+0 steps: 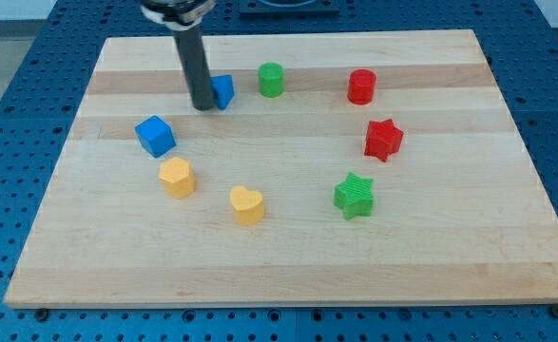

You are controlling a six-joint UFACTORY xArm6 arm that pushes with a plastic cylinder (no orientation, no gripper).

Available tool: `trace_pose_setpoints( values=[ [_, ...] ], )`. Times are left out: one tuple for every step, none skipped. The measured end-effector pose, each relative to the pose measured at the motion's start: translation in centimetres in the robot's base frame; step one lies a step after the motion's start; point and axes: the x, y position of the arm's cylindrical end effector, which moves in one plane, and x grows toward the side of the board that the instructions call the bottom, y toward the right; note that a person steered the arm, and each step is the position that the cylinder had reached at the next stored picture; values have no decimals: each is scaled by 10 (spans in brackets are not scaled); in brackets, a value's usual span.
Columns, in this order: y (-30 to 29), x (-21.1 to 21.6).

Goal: Move the blue triangle to the top right of the board

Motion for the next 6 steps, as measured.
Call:
trace_pose_setpoints(
  values=[
    [28,-22],
    [52,-43],
    [46,-41],
    [23,-40],
    [32,-56],
    [79,-69]
  ],
)
